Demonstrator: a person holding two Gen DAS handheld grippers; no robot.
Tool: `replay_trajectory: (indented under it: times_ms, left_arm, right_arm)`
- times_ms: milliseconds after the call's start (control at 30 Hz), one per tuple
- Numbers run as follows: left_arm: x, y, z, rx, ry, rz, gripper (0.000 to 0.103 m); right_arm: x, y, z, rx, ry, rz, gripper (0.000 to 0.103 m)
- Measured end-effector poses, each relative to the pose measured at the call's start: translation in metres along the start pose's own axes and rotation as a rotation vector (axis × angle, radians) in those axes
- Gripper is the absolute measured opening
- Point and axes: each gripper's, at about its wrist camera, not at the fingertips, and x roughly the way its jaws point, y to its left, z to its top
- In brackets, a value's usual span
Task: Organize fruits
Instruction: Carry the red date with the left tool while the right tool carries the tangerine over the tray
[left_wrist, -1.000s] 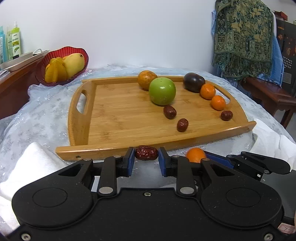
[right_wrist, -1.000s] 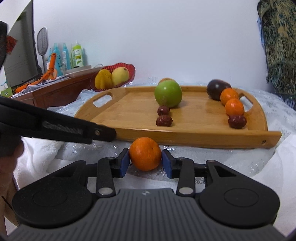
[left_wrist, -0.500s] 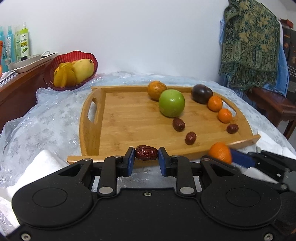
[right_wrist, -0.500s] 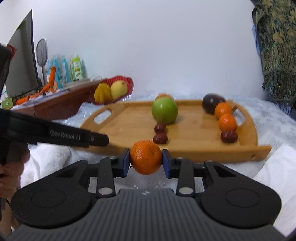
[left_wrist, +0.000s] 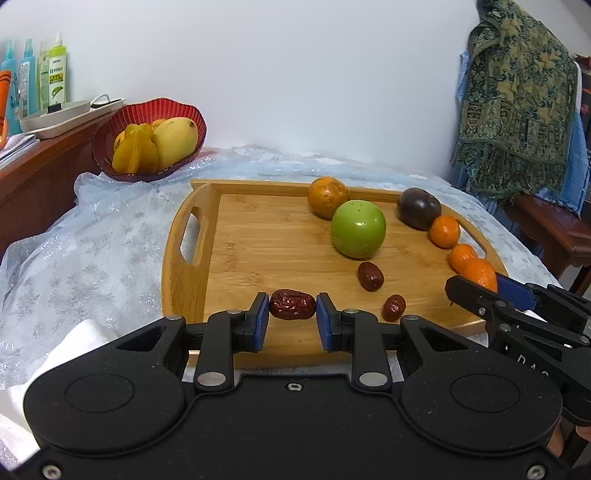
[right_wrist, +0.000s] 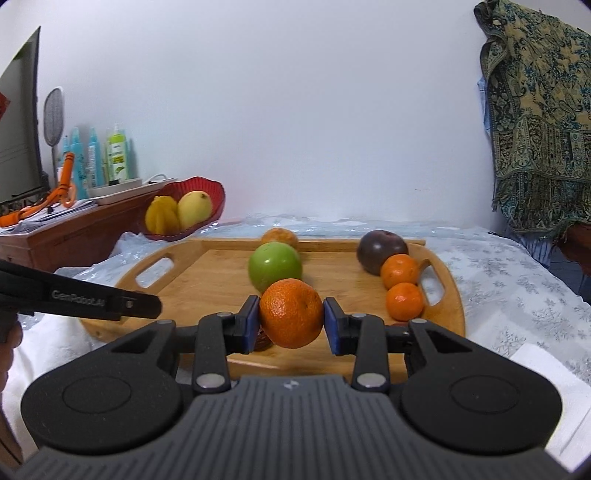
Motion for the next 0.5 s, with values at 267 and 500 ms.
replay_trajectory:
  times_ms: [267, 500]
  left_arm:
    - [0.016, -0.002, 0.013, 0.016, 0.011, 0.024, 0.026]
    - [0.044, 0.001, 0.045, 0.024, 0.008, 0.018, 0.026]
  right_arm:
    - [0.021, -0.013, 0.010, 0.013, -0.003, -0.025, 0.041]
    - [0.043, -0.023, 0.029, 0.039, -0.009, -0.043, 0.041]
